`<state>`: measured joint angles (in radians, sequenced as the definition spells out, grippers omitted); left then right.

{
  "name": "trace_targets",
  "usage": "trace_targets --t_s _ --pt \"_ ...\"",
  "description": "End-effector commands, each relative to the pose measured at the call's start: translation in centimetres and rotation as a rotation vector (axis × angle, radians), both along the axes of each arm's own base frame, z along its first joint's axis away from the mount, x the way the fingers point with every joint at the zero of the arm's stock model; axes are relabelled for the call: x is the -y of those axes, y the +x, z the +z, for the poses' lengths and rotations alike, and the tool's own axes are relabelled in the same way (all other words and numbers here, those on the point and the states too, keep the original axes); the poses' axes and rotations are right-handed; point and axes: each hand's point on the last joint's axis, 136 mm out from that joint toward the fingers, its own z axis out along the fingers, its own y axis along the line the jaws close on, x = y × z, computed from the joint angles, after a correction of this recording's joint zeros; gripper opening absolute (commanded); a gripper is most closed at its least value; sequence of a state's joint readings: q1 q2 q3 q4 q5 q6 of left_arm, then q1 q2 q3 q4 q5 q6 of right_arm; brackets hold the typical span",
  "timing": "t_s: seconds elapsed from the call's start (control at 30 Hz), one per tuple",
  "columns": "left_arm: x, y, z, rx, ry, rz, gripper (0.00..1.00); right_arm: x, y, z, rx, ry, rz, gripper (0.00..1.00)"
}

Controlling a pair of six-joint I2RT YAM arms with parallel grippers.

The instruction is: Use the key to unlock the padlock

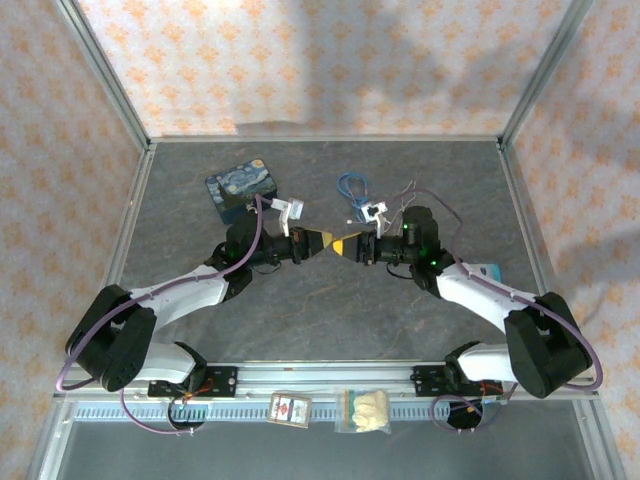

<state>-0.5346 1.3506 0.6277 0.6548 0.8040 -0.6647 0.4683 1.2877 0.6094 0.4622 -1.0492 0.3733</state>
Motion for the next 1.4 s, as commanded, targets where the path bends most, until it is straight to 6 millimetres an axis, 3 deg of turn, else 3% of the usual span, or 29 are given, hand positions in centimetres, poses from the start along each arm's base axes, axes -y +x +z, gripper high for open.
trace_targets --t_s 0.0,0.1,0.17,0.2,0.23,0.3,0.47,0.83,1.07,1.37 --pt "-0.1 0.1 2.0 0.048 -0.050 0.000 0.00 -0.1 0.1 0.8 0.044 0.022 0.011 0.15" --pt "-0.5 0.5 2.0 0.040 -0.054 0.037 0.00 0.0 0.6 0.6 0.053 0.012 -0.012 0.03" --pt "-1.1 1.2 2.0 0.028 -0.049 0.096 0.25 0.1 0.8 0.5 0.062 0.000 -0.025 0.00" --pt "-1.5 1.6 2.0 0.019 -0.042 0.138 0.48 0.2 1.0 0.2 0.064 -0.012 -0.040 0.00" --pt "-2.1 2.2 1.9 0.009 -0.034 0.189 0.61 0.4 1.2 0.1 0.071 -0.026 -0.058 0.00" --pt "-3.4 3.1 1.8 -0.013 -0.032 0.293 0.78 0.7 1.6 -0.2 0.087 -0.049 -0.090 0.00" --pt "-5.1 3.8 1.4 -0.116 -0.148 0.416 0.77 1.2 2.6 -0.5 0.123 -0.110 -0.139 0.00" --pt "-4.0 4.2 2.2 -0.212 -0.231 0.465 0.73 1.4 3.7 -0.3 0.154 -0.138 -0.178 0.00" --pt "-4.2 3.8 2.0 -0.164 -0.238 0.456 0.73 0.4 3.0 1.2 0.068 -0.022 -0.129 0.00" --pt "-3.3 2.0 4.9 -0.016 -0.268 0.336 0.73 -1.2 0.9 2.9 -0.060 0.072 0.039 0.00"
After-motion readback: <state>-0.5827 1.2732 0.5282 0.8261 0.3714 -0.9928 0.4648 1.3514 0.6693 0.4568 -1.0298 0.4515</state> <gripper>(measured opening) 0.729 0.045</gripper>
